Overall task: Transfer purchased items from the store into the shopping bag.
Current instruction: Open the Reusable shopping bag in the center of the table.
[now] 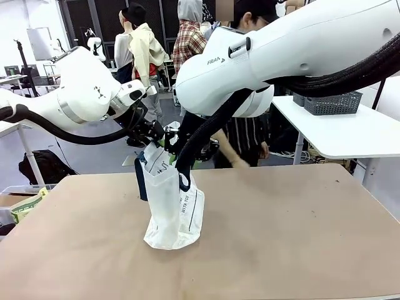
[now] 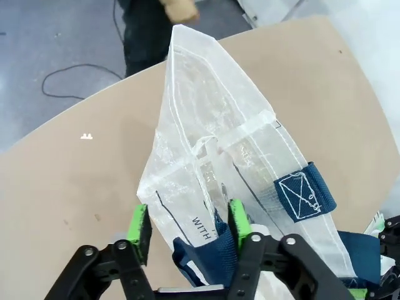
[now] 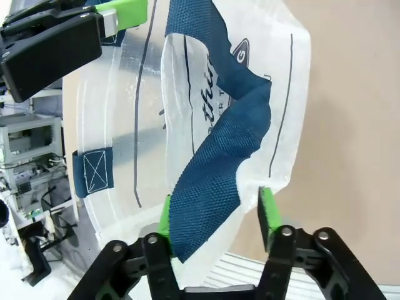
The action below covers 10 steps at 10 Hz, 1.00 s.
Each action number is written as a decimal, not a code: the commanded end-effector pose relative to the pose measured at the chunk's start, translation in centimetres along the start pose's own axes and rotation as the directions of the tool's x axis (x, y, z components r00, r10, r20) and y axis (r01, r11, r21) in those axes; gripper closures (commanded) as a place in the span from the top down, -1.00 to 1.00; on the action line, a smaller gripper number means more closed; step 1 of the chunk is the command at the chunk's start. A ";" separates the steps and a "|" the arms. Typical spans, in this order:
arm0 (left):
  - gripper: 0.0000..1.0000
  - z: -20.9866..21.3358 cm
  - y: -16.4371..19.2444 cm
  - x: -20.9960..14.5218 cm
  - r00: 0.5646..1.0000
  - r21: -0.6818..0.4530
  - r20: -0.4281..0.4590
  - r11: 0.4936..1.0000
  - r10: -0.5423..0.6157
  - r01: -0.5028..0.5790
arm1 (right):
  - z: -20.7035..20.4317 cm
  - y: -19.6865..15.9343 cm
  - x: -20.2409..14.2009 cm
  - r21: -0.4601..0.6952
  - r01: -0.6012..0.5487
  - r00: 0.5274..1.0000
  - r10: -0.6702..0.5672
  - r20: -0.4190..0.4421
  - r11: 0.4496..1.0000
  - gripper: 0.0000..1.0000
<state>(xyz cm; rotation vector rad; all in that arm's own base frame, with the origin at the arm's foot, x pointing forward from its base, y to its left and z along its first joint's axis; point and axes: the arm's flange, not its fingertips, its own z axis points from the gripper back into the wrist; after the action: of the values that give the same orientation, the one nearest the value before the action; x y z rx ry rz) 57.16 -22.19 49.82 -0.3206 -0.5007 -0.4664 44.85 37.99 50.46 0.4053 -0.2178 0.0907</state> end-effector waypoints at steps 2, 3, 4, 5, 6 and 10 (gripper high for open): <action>-1.00 0.5 -0.2 0.3 1.000 0.019 -0.012 1.000 0.013 -0.012 | -0.1 0.6 0.3 -0.034 0.019 1.000 -0.019 -0.009 0.999 -1.00; -1.00 0.6 -0.2 0.3 1.000 0.022 -0.014 1.000 0.014 -0.014 | -0.1 0.6 0.3 -0.041 0.024 1.000 -0.025 -0.007 0.999 -1.00; -1.00 0.6 -0.2 0.3 1.000 0.026 -0.018 1.000 0.015 -0.015 | -0.1 0.6 0.3 -0.049 0.029 1.000 -0.029 -0.005 0.998 -1.00; -1.00 0.7 -0.3 0.3 1.000 0.028 -0.020 0.999 0.017 -0.016 | 0.0 0.5 0.2 -0.050 0.032 0.999 -0.032 -0.006 0.998 -1.00; -1.00 0.7 -0.3 0.3 1.000 0.034 -0.024 0.999 0.019 -0.019 | 0.0 0.4 0.3 -0.056 0.036 0.999 -0.037 -0.008 0.998 -1.00; -1.00 2.5 1.7 -0.4 0.996 0.128 -0.031 0.989 0.083 -0.079 | 0.9 -1.3 0.3 -0.143 0.121 0.993 -0.122 -0.002 0.982 -1.00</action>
<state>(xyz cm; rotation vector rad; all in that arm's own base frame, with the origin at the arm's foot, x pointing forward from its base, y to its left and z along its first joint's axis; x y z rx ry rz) 57.33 -20.75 50.58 -0.2573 -0.4968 -0.4108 45.20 36.67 50.30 0.3197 -0.2017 0.0063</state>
